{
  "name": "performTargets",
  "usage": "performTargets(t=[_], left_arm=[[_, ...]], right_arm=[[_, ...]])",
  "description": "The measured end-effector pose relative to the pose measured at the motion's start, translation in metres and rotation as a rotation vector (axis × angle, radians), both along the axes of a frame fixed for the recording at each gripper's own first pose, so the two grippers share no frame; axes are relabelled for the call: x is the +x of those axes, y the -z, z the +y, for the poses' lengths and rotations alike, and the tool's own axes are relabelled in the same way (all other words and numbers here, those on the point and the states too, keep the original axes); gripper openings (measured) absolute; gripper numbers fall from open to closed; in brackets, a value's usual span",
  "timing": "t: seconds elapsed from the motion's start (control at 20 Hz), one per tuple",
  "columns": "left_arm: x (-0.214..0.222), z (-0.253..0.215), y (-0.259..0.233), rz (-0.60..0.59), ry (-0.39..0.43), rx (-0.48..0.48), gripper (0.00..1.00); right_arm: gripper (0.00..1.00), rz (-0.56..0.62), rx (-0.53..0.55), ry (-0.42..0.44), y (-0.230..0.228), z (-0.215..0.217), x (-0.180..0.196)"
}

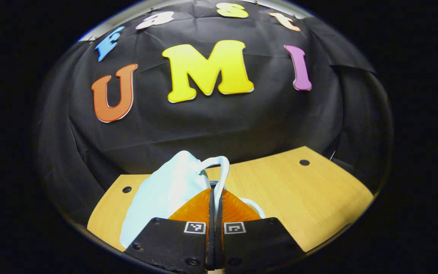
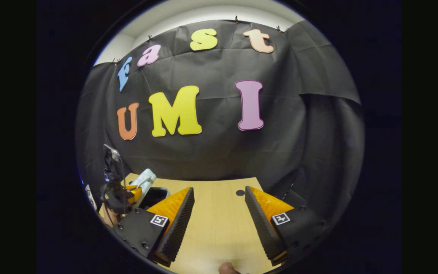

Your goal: First open the suitcase, pack the skin care products into it, and then close the suitcase.

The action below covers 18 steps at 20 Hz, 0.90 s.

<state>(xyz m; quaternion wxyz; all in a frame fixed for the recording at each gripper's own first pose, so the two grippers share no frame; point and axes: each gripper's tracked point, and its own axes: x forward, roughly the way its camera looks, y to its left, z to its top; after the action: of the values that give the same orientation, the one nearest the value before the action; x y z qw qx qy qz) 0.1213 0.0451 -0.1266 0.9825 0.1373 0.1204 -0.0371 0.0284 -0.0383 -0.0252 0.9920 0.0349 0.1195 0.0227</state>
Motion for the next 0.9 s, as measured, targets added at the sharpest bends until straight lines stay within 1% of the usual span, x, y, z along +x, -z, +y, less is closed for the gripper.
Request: performTargets(t=[0.1, 0.25, 0.35, 0.5, 0.55, 0.6, 0.65, 0.75, 0.8, 0.85, 0.9], left_arm=[[0.006, -0.015, 0.025, 0.027, 0.013, 0.089, 0.04], [0.015, -0.029, 0.066, 0.078, 0.027, 0.162, 0.03], [0.021, -0.029, 0.080, 0.093, 0.018, 0.173, 0.03], [0.027, -0.025, 0.084, 0.106, 0.006, 0.164, 0.04], [0.027, -0.027, 0.084, 0.104, 0.005, 0.183, 0.05], [0.026, -0.030, 0.085, 0.094, 0.005, 0.205, 0.06], [0.024, -0.036, 0.089, 0.099, 0.014, 0.222, 0.07], [0.023, -0.042, 0.096, 0.115, 0.023, 0.226, 0.22], [0.025, -0.045, 0.096, 0.125, 0.038, 0.210, 0.29], [0.027, -0.047, 0.096, 0.136, 0.049, 0.183, 0.30], [0.028, -0.048, 0.090, 0.128, 0.045, 0.156, 0.36]], right_arm=[[0.80, 0.015, -0.014, 0.004, 0.008, -0.005, 0.001], [0.81, 0.042, -0.029, 0.007, 0.017, -0.011, -0.001], [0.80, 0.040, -0.050, 0.008, 0.016, -0.013, -0.002], [0.80, 0.041, -0.071, 0.016, 0.017, -0.016, -0.003], [0.78, 0.042, -0.071, 0.019, 0.017, -0.016, -0.004], [0.81, 0.045, -0.070, 0.024, 0.017, -0.016, -0.004], [0.80, 0.045, -0.074, 0.031, 0.016, -0.017, -0.004], [0.80, 0.039, -0.078, 0.045, 0.013, -0.018, -0.004], [0.81, 0.035, -0.077, 0.052, 0.010, -0.018, -0.004], [0.80, 0.028, -0.076, 0.062, 0.006, -0.019, -0.004], [0.80, 0.019, -0.079, 0.072, 0.002, -0.020, -0.004]])
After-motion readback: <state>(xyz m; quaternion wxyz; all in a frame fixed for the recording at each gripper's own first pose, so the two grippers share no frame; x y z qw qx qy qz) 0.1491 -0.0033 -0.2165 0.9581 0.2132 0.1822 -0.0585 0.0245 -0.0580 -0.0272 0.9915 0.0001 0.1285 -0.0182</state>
